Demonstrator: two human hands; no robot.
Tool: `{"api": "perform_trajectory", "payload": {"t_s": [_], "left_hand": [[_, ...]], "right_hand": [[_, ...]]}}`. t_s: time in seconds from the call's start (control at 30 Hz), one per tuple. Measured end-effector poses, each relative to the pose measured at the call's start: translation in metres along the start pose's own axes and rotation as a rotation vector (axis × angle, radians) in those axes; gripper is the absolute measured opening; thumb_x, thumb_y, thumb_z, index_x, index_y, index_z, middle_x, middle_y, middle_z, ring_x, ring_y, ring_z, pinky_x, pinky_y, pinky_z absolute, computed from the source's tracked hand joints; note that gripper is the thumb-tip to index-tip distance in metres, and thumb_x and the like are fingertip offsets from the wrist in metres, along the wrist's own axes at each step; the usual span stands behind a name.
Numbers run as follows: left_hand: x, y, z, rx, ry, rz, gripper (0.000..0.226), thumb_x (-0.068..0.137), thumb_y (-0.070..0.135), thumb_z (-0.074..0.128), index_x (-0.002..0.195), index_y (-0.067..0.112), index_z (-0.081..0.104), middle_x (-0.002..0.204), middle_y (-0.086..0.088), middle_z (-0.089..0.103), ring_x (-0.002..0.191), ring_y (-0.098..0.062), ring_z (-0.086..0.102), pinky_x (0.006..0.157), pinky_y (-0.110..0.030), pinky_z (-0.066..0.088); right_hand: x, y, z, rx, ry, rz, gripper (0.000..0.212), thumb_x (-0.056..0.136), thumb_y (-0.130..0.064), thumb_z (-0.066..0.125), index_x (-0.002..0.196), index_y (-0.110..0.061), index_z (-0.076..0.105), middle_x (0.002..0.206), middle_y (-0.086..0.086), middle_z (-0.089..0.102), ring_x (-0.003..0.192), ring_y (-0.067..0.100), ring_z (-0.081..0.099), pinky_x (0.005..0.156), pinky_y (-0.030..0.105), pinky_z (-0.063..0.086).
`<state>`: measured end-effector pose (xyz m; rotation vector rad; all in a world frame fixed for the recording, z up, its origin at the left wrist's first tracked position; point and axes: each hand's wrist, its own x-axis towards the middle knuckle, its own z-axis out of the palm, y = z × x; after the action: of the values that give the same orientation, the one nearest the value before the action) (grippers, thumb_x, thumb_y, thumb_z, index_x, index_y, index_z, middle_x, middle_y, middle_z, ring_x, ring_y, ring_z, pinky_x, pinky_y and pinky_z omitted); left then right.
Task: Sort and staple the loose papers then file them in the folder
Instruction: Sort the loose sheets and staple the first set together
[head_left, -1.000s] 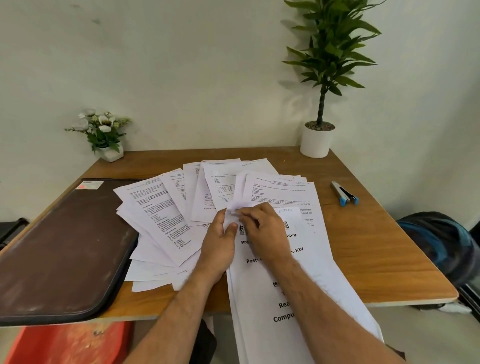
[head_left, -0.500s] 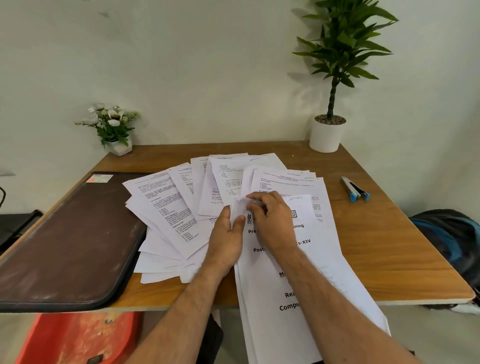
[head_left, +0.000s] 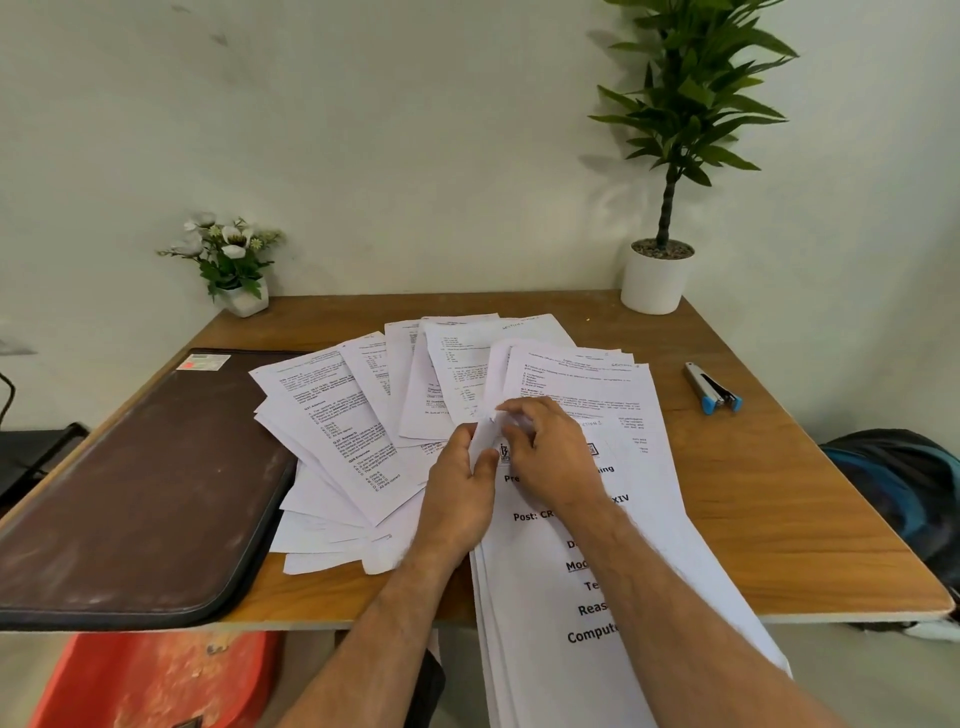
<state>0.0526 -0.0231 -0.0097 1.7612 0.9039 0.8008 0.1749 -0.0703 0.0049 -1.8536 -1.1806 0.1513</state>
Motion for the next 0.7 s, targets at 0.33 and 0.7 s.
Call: {"api": "perform_trajectory", "payload": {"t_s": [0.33, 0.7], "left_hand": [[-0.005, 0.006, 0.002, 0.119, -0.065, 0.006, 0.03, 0.106, 0.023, 0.049, 0.135, 0.028, 0.054, 0.121, 0.008, 0.066, 0.108, -0.01, 0.062, 0.086, -0.021, 0.049], [0.008, 0.034, 0.002, -0.039, 0.236, -0.087, 0.039, 0.1, 0.049, 0.052, 0.082, 0.024, 0.076, 0.079, 0.009, 0.074, 0.08, -0.006, 0.067, 0.073, -0.025, 0.049]], "right_hand": [[-0.004, 0.016, -0.011, 0.034, -0.087, 0.053, 0.031, 0.092, -0.012, 0.06, 0.119, -0.026, 0.064, 0.11, -0.019, 0.058, 0.097, 0.003, 0.055, 0.085, 0.018, 0.044], [-0.008, 0.024, -0.01, 0.177, 0.046, 0.117, 0.027, 0.09, -0.012, 0.064, 0.073, -0.033, 0.064, 0.071, -0.015, 0.064, 0.064, 0.003, 0.057, 0.062, 0.019, 0.039]]}}
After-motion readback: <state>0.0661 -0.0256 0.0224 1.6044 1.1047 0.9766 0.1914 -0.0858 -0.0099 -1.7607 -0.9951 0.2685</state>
